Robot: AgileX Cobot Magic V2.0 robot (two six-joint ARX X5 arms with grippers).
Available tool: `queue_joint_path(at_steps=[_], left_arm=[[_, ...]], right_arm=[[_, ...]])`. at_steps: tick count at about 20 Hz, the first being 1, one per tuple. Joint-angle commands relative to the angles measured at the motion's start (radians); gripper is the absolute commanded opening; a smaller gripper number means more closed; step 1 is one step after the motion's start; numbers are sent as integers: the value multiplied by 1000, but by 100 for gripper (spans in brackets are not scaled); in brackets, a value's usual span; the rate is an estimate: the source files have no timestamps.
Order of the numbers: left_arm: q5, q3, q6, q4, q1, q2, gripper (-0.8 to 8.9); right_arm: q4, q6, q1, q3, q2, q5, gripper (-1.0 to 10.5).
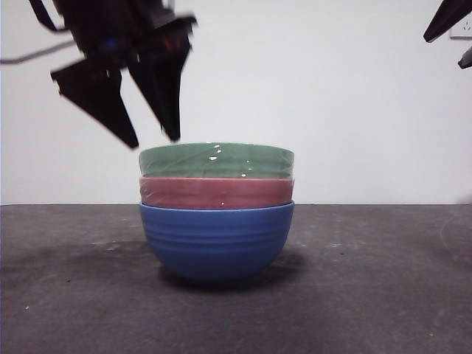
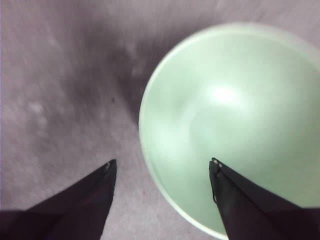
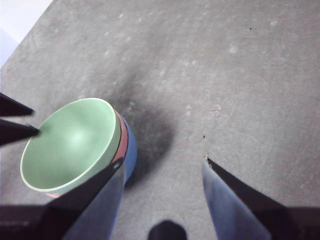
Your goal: Pick up the green bowl on the top,put the green bowl on the left,pick up the red bowl in the middle,put the red bowl on the right
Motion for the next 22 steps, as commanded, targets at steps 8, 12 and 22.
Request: queue_joint_path(at_steps=[8, 12, 22], left_arm=[[0, 1, 14, -6, -10, 61, 19], [-2, 2, 14, -6, -10, 61, -9], [-19, 106, 13, -38, -5, 61, -9]], right_arm=[[2, 6, 3, 4, 2, 5, 252], [3, 6, 3, 4, 2, 5, 252], [3, 6, 3, 4, 2, 5, 252]])
